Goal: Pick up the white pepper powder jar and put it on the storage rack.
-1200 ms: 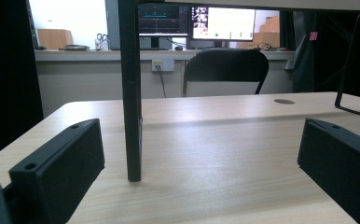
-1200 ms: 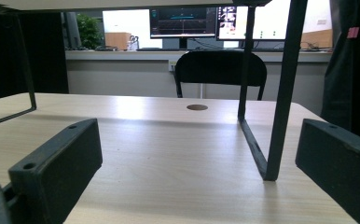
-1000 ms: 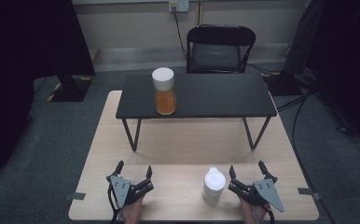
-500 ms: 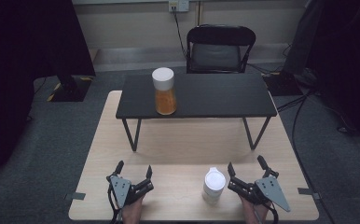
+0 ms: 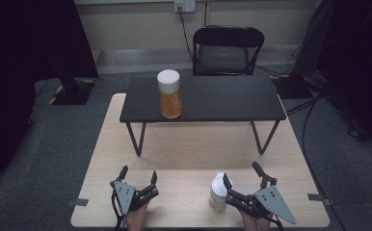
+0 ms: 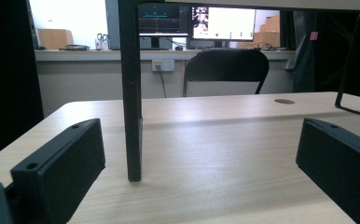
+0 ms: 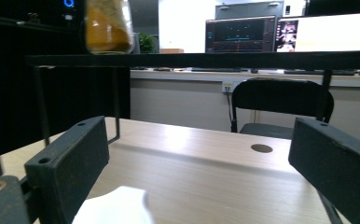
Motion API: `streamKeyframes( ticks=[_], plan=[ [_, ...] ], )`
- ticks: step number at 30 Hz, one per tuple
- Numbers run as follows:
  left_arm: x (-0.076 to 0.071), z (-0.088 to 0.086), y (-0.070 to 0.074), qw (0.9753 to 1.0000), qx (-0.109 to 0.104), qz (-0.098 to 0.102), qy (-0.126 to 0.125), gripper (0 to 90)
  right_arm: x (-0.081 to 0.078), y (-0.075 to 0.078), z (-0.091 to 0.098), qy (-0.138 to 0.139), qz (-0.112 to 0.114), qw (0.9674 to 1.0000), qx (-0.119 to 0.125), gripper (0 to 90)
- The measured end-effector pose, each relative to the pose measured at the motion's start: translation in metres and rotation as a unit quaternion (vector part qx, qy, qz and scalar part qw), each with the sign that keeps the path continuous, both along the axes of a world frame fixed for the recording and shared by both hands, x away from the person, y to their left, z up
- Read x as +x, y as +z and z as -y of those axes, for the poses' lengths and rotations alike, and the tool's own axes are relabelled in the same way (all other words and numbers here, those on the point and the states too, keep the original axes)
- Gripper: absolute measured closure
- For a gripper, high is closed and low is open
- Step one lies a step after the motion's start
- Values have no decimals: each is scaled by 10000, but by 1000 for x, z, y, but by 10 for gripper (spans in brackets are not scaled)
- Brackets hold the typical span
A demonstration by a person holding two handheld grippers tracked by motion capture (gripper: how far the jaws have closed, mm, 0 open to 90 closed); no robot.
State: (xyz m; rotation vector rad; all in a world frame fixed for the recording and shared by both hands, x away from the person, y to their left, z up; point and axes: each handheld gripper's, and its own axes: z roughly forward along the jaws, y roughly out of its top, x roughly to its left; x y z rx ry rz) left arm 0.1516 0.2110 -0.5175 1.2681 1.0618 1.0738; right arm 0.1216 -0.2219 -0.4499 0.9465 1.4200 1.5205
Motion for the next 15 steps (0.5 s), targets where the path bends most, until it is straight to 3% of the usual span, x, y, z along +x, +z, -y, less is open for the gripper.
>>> streamKeyframes(
  ticks=[9, 15],
  plan=[
    [0, 0, 0, 10000, -1, 0, 1, 5, -7, -6, -13, 293, -101, 9995, -88, 63],
    [0, 0, 0, 10000, -2, 1, 0, 4, -12, -11, -21, 325, -169, 9992, -181, 78]
  ],
)
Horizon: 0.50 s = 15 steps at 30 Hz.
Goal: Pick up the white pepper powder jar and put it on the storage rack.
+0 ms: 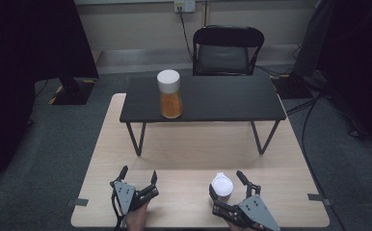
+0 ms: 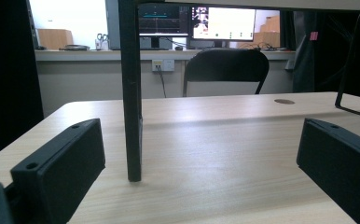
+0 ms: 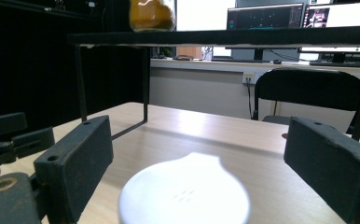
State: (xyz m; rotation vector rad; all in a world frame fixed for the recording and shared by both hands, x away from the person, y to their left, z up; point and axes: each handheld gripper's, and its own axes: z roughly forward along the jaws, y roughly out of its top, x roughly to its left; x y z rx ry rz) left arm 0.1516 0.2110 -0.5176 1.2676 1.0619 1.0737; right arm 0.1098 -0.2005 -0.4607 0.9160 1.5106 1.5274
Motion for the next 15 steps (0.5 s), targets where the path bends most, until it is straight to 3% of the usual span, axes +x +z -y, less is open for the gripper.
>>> streamKeyframes(
  ticks=[15],
  plan=[
    [0, 0, 0, 10000, 2, 0, 0, 4, -9, -12, -12, -158, -202, 9994, -222, 176]
  ],
)
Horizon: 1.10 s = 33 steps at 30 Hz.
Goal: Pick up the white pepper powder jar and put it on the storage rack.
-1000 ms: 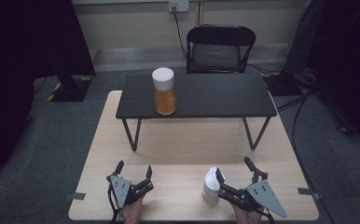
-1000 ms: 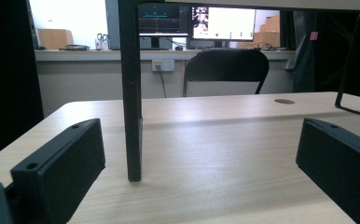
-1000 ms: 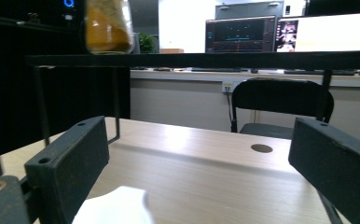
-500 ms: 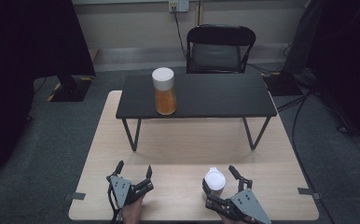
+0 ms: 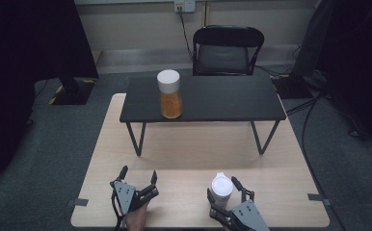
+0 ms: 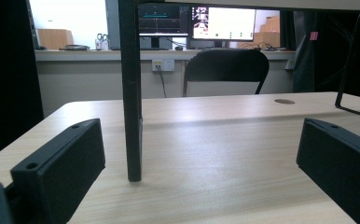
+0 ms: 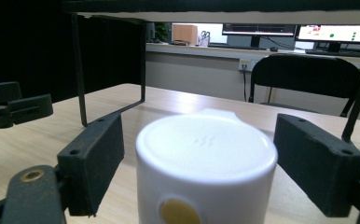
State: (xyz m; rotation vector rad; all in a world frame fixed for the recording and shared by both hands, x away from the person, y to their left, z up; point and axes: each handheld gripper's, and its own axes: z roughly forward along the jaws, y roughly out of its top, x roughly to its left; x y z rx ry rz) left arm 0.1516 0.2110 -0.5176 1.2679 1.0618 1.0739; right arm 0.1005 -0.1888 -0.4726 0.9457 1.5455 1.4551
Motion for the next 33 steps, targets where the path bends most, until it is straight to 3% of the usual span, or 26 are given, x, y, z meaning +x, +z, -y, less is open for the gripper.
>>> streamKeyframes(
  ticks=[5, 13, 21, 33],
  plan=[
    [0, 0, 0, 10000, -1, 0, 0, 4, -3, -4, -7, -100, -72, 9998, -124, 206],
    [0, 0, 0, 10000, -1, -1, 0, 4, -4, -8, -11, -240, -75, 9997, -36, 243],
    [0, 0, 0, 10000, -1, -1, 0, 4, 0, -10, -9, -204, -178, 9996, -51, 297],
    [0, 0, 0, 10000, -3, 1, 0, 4, 0, -7, -5, -136, -257, 9996, -13, 304]
  ],
)
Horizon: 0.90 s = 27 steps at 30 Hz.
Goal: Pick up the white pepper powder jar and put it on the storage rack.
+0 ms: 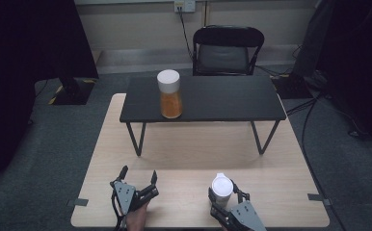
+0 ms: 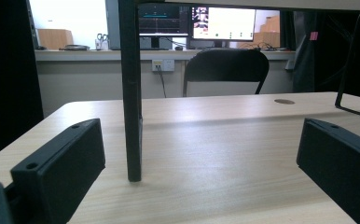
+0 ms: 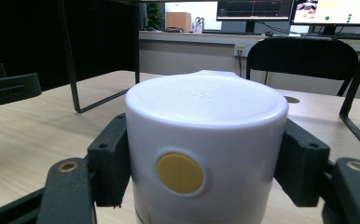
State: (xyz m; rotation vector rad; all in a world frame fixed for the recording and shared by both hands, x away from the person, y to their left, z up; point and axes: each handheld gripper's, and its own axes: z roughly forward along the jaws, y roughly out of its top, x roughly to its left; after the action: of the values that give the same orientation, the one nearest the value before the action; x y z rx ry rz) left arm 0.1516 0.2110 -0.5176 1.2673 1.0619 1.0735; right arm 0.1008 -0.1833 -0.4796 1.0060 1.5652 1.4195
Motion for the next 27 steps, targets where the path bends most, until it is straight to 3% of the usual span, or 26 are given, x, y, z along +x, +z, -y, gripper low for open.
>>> streamKeyframes(
  ticks=[14, 27],
  plan=[
    [0, 0, 0, 10000, 0, 0, 0, 3, 2, 7, 4, 68, -115, 9999, 22, 306],
    [0, 0, 0, 10000, 1, -1, -1, 1, 10, 27, 9, 230, -97, 9997, -23, 306]
  ],
)
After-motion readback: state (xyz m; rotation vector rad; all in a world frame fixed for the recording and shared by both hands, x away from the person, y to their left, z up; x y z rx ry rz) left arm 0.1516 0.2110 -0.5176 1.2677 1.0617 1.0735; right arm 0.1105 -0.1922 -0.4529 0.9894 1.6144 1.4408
